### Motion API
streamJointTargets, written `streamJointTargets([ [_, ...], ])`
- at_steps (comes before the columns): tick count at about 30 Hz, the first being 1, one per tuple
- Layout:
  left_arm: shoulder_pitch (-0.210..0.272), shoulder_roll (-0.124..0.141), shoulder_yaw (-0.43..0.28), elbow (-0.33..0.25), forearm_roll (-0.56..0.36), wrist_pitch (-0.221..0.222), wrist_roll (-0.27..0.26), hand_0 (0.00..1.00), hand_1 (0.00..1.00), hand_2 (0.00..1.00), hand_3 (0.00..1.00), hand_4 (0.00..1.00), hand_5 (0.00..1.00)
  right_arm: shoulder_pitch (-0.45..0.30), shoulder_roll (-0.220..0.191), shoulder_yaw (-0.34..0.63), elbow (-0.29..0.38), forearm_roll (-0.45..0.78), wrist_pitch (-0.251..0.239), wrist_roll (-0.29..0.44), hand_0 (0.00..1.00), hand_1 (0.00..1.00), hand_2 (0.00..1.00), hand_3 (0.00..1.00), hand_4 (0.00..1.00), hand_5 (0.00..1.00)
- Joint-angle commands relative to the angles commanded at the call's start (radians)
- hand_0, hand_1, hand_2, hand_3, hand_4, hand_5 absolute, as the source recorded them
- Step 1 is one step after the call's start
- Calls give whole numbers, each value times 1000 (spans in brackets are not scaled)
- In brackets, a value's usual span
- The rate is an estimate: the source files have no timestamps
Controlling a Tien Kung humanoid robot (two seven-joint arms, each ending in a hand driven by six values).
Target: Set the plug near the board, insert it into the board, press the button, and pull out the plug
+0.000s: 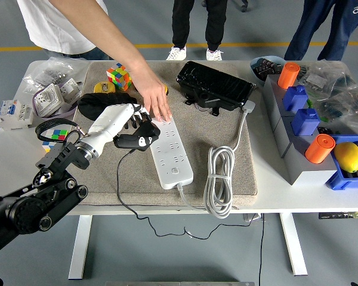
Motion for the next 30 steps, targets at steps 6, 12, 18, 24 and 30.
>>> streamJointTargets([
  [6, -3, 16, -16, 49, 27, 5, 7, 282, 374, 368, 527, 752, 30, 0, -2, -2, 1, 0, 0, 0, 608, 618, 574, 545, 893, 370],
  [12, -3, 24, -24, 82, 46, 1, 23, 283, 375, 369, 527, 752, 32, -3, -4, -2, 1, -1, 0, 1, 605, 618, 573, 545, 893, 370],
  [18, 0, 22, -25, 111, 60, -12, 46, 286, 383, 375, 528, 752, 35, -5, -1, 2, 1, -1, 1, 1, 605, 618, 573, 544, 893, 370],
  [24, 2, 23, -22, 125, 59, -22, 48, 293, 386, 384, 528, 764, 44, -7, 2, 8, 1, -1, 1, 2, 605, 618, 573, 544, 893, 369],
  [30, 2, 23, -24, 125, 56, -54, 73, 307, 430, 452, 539, 823, 67, -6, 4, 17, 1, -1, -7, 13, 608, 618, 572, 544, 893, 369],
])
